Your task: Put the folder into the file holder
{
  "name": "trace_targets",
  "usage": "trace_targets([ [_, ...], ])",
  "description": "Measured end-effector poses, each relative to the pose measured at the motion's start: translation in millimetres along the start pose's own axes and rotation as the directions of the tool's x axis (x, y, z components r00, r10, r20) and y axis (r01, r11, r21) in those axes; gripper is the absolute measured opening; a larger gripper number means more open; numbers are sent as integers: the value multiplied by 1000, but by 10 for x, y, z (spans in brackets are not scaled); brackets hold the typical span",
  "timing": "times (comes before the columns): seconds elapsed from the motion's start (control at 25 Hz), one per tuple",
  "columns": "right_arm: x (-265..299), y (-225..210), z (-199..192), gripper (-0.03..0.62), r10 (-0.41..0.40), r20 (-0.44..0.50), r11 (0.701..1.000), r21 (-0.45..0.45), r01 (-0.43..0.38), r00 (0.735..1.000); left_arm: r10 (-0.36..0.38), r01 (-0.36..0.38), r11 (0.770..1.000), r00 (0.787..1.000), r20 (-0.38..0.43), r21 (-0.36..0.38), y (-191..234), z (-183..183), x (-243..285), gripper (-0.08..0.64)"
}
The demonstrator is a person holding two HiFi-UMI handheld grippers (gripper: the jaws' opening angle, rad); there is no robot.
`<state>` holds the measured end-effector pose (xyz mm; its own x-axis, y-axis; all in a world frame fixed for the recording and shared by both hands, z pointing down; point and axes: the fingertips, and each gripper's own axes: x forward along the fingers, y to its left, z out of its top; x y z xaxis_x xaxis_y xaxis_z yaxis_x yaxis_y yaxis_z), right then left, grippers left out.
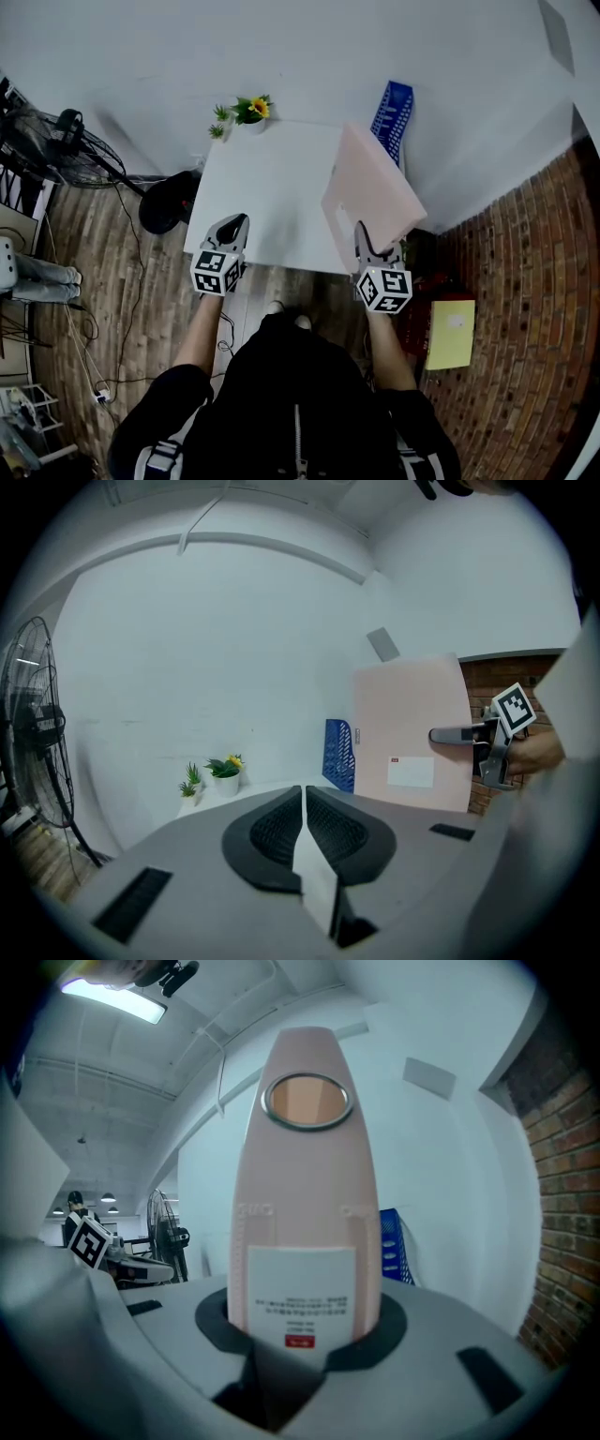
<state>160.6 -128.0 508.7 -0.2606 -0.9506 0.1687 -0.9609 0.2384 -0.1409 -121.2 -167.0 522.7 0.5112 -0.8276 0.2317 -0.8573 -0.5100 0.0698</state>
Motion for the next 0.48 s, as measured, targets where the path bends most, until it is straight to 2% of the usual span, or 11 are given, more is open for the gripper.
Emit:
trace_targets([
  [0.28,-92,-107,108,158,-64,16,998,-10,64,998,-56,56,998,998,-7,12,-5,50,172,34],
  [0.48,-273,-350,127,158,-150,19,989,-6,150,988,-138,138,990,990,-2,24,-207,109,433,34],
])
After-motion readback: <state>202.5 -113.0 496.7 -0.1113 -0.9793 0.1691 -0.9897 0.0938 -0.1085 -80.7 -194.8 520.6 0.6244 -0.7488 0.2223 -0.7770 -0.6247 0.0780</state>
